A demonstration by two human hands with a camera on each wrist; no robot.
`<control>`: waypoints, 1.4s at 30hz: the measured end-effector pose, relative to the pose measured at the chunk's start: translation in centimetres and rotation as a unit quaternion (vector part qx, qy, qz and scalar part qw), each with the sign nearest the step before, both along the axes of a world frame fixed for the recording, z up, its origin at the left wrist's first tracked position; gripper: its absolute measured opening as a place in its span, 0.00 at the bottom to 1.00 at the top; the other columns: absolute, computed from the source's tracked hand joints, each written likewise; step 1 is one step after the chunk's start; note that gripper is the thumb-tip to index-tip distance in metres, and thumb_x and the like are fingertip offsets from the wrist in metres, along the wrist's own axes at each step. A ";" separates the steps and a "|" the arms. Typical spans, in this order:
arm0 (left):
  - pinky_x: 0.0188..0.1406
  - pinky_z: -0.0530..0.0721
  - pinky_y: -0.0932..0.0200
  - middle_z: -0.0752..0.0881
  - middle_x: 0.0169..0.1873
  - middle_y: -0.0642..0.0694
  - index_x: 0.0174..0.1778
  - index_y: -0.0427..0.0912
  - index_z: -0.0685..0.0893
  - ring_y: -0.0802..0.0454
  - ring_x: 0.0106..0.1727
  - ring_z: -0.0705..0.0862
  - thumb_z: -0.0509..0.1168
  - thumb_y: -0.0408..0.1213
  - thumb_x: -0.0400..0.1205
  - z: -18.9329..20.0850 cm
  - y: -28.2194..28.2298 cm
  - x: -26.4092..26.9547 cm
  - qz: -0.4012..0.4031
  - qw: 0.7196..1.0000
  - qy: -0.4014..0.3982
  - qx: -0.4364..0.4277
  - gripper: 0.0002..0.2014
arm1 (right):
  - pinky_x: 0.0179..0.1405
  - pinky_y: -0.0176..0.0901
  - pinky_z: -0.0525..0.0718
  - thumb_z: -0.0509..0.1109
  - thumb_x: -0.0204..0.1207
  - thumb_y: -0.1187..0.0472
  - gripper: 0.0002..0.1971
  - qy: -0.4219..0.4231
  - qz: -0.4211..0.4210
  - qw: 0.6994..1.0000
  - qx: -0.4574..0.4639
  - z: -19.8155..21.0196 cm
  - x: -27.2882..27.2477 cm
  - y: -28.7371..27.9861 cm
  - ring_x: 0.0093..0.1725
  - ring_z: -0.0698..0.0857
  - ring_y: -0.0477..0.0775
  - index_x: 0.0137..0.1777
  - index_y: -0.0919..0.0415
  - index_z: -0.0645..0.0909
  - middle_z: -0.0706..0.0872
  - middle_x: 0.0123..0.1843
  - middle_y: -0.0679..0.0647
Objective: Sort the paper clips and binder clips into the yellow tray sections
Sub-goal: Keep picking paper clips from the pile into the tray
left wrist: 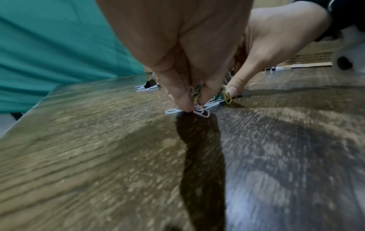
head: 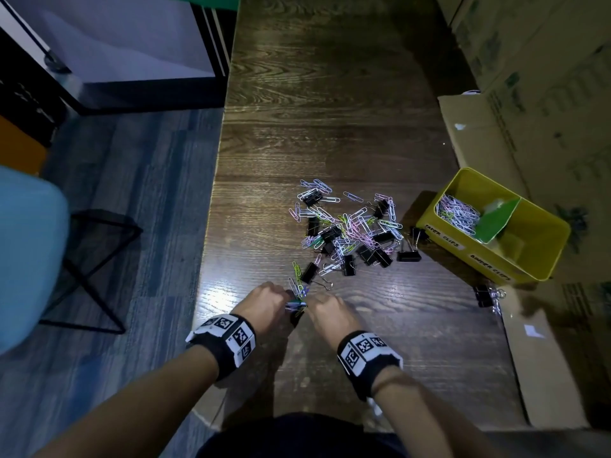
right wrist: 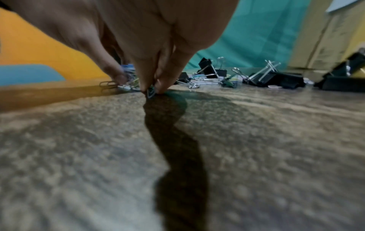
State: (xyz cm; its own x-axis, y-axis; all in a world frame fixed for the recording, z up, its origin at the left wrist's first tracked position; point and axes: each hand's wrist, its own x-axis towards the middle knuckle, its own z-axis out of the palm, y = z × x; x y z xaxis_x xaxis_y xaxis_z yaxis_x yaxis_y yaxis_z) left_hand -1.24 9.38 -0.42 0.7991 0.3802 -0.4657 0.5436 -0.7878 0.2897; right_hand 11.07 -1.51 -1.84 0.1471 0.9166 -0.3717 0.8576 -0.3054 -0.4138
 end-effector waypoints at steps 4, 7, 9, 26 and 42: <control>0.37 0.82 0.56 0.88 0.34 0.41 0.38 0.40 0.88 0.42 0.38 0.86 0.59 0.40 0.73 -0.5 0.7 0.0 0.047 0.997 -0.047 -0.036 0.13 | 0.52 0.51 0.82 0.64 0.78 0.59 0.11 0.048 -0.061 0.997 0.004 -0.8 0.7 -0.2 0.51 0.86 0.64 0.55 0.61 0.85 0.88 0.50 0.62; 0.40 0.80 0.60 0.90 0.33 0.46 0.39 0.46 0.90 0.48 0.36 0.87 0.65 0.40 0.73 -0.4 1.6 -0.4 0.109 0.989 -0.076 -0.069 0.08 | 0.55 0.47 0.77 0.65 0.80 0.57 0.12 0.078 -0.098 0.992 -0.001 -1.1 1.3 -0.5 0.53 0.84 0.63 0.57 0.60 0.86 0.89 0.52 0.61; 0.40 0.79 0.65 0.91 0.32 0.47 0.41 0.47 0.91 0.55 0.33 0.85 0.72 0.37 0.73 -0.1 2.1 -0.4 0.165 0.977 -0.084 -0.109 0.04 | 0.55 0.45 0.77 0.67 0.79 0.57 0.12 0.100 -0.121 0.988 0.010 -1.3 1.9 -0.7 0.53 0.84 0.61 0.57 0.59 0.86 0.89 0.52 0.59; 0.38 0.85 0.61 0.90 0.30 0.40 0.35 0.33 0.89 0.52 0.31 0.85 0.78 0.39 0.61 7.4 3.0 10.5 0.321 0.817 -0.272 -0.394 0.13 | 0.46 0.46 0.88 0.81 0.64 0.66 0.13 0.406 -0.392 0.803 0.190 7.1 11.1 -6.2 0.40 0.91 0.51 0.38 0.44 0.91 0.92 0.39 0.48; 0.45 0.77 0.62 0.89 0.43 0.42 0.49 0.41 0.88 0.46 0.49 0.85 0.73 0.35 0.71 7.0 -3.1 36.4 0.032 0.985 -0.111 -0.127 0.11 | 0.47 0.45 0.88 0.80 0.67 0.63 0.08 0.206 -0.479 0.784 0.338 10.5 29.8 -6.2 0.36 0.87 0.47 0.47 0.59 0.90 0.92 0.37 0.55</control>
